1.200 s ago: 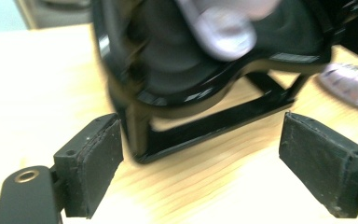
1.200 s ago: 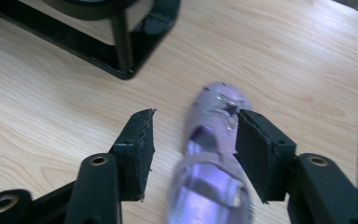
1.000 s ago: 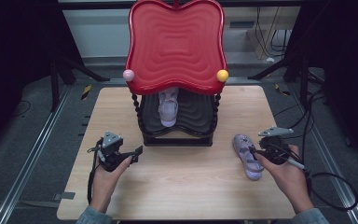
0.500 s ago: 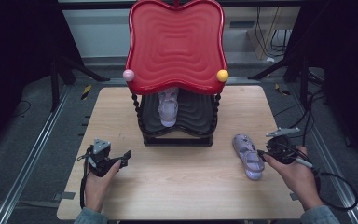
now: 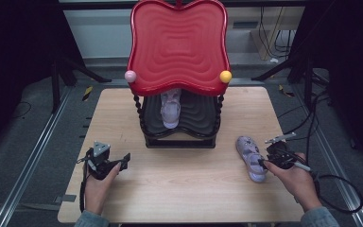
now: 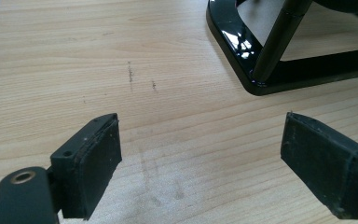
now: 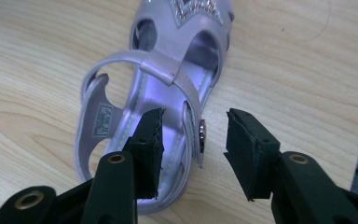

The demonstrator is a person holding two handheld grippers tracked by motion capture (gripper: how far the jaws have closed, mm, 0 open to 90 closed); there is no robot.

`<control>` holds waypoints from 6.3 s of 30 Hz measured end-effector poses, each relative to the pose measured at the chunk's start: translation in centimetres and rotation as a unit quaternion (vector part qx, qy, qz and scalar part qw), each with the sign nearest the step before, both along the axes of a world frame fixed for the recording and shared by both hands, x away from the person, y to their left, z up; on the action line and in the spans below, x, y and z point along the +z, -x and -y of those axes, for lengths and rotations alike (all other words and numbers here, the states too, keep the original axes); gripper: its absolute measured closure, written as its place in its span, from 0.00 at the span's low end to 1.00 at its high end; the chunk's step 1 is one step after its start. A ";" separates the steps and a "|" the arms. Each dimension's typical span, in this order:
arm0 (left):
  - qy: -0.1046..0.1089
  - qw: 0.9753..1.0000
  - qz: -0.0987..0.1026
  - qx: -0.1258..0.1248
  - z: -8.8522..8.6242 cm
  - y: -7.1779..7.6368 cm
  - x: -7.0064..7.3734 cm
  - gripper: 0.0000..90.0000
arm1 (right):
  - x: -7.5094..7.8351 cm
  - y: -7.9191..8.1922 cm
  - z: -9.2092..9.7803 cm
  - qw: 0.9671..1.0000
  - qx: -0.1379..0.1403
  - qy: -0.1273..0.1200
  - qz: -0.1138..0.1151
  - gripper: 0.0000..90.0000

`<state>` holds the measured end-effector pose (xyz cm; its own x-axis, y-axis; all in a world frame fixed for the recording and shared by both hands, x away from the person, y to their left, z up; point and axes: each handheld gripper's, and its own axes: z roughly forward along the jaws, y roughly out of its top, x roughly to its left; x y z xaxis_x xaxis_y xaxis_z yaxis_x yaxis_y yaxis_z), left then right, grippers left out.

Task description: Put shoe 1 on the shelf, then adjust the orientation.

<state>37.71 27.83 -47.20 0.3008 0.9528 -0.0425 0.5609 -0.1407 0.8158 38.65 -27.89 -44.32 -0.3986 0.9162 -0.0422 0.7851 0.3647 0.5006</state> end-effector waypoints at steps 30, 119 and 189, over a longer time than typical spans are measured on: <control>-0.007 1.000 -0.004 0.003 -0.1 -0.1 -0.3 0.13 | 1.1 3.2 -2.7 0.996 0.091 0.003 -0.012 0.92; -0.026 0.999 -0.013 0.017 -0.6 0.1 -1.4 0.12 | -1.0 1.5 -16.0 0.961 0.252 0.056 -0.095 0.96; -0.027 0.999 -0.014 0.015 -0.6 0.1 -1.6 0.12 | 8.7 3.4 -14.9 0.934 0.184 -0.272 0.143 0.96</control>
<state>37.60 28.38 -48.80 0.2706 0.9627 0.0020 0.5879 -0.1669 0.7915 35.29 -13.03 -35.61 -0.7339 0.6370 0.2359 0.4622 0.2139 0.8606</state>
